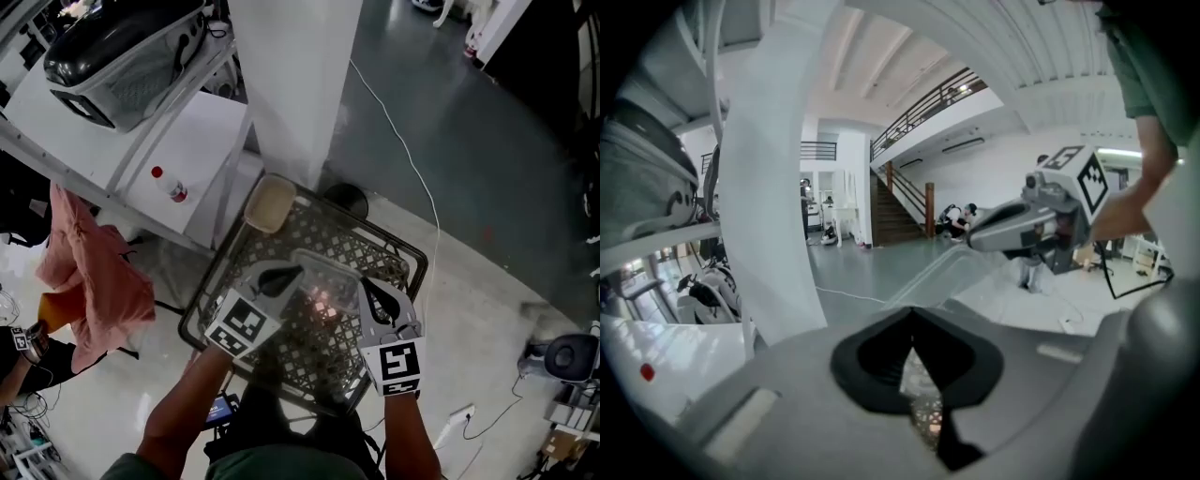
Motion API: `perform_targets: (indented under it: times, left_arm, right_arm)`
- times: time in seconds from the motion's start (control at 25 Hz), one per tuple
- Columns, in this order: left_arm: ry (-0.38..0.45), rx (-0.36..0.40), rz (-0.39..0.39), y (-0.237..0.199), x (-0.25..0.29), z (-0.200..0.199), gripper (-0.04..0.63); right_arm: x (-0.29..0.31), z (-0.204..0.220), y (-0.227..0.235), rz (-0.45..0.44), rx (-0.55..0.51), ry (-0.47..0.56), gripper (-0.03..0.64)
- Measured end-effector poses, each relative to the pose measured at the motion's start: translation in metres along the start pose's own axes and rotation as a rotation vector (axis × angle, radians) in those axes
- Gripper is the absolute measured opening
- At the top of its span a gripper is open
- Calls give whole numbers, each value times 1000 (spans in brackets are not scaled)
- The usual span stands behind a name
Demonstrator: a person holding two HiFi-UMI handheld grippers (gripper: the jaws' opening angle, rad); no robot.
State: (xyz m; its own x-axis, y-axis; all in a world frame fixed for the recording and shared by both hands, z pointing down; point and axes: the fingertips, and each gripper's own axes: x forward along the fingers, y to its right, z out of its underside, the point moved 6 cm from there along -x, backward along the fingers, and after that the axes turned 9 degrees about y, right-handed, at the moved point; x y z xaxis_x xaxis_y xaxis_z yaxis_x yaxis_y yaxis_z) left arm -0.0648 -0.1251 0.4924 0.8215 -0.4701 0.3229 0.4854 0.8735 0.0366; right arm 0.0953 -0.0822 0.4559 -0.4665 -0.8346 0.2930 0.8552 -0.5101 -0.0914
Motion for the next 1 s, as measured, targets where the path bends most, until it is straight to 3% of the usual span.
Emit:
perform_targets:
  times: [1.0]
  left_arm:
    - [190, 225, -12, 54, -113, -159, 3]
  right_arm:
    - [-122, -161, -26, 39, -274, 211, 5]
